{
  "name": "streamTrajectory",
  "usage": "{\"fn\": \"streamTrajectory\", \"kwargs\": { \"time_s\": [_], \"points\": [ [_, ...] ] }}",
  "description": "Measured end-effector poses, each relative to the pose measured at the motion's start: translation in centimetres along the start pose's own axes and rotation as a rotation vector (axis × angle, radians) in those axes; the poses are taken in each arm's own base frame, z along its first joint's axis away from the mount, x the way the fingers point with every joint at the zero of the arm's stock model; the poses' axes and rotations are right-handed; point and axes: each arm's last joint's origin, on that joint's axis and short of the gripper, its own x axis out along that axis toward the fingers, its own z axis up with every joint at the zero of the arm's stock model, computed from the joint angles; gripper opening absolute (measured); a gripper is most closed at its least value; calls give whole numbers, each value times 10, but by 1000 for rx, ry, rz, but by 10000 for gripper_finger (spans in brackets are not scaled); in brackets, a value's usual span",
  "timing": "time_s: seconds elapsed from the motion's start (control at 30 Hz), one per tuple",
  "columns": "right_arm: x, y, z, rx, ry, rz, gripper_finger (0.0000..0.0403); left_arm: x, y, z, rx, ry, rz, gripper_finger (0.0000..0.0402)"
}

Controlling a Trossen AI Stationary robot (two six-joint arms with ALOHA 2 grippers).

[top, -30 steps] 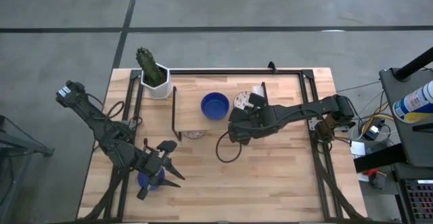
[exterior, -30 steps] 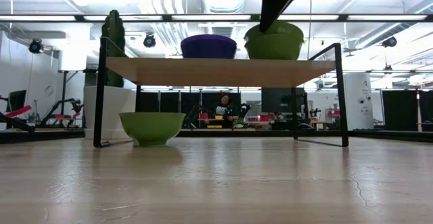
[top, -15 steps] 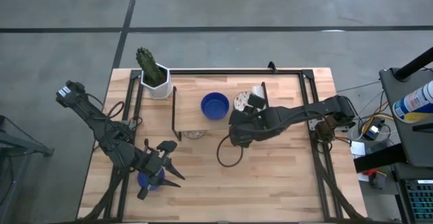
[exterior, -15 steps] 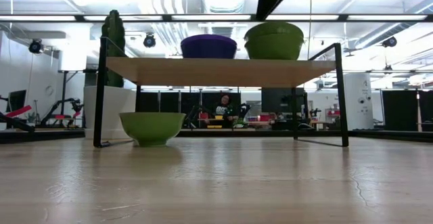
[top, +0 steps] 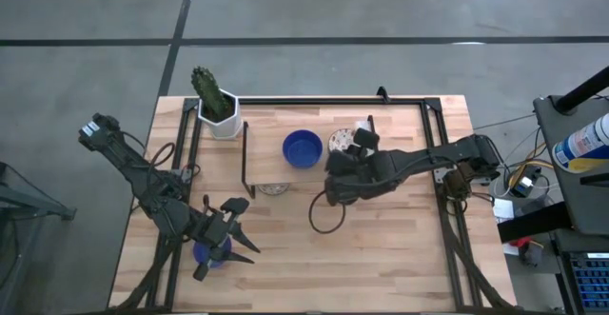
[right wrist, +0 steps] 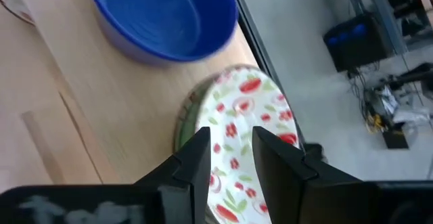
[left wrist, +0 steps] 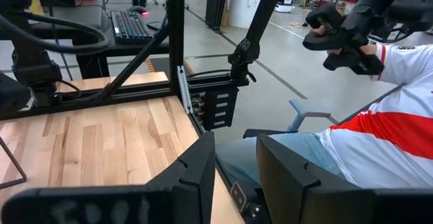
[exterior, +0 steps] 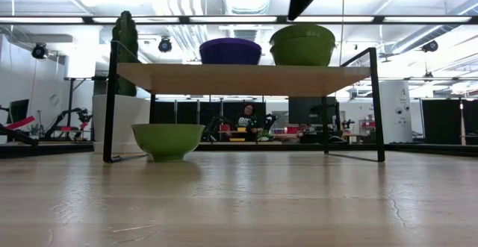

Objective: Pick & Place Mini bowls
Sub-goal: Stack the right red and white bowl on the red and white bowl on the shelf

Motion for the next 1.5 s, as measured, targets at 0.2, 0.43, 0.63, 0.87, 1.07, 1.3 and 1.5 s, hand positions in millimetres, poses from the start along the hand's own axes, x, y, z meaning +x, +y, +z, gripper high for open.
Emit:
{"fn": "streamTrajectory", "kwargs": {
  "time_s": [0.2, 0.43, 0.63, 0.87, 1.07, 1.3, 1.5],
  "points": [
    [4, 1, -5, -1, 28, -17, 104, 0, 0, 0, 0, 1, 0, 103],
    [5, 2, -6, 1, 33, -20, 105, 0, 0, 0, -2, 1, 0, 103],
    [7, 4, -8, -1, 42, -16, 105, 0, 0, 0, -1, 2, 1, 103],
    [8, 5, -8, 3, 45, -12, 105, 0, 0, 0, 0, 4, 1, 103],
    [9, 6, -9, 19, 55, 2, 105, 0, 0, 0, 0, 4, 1, 103],
    [9, 5, -10, 16, 58, -6, 105, 0, 0, 0, 0, 4, 1, 103],
    [8, 4, -11, 2, 50, -40, 105, 0, 0, 0, 0, 4, 1, 103]
  ]
}}
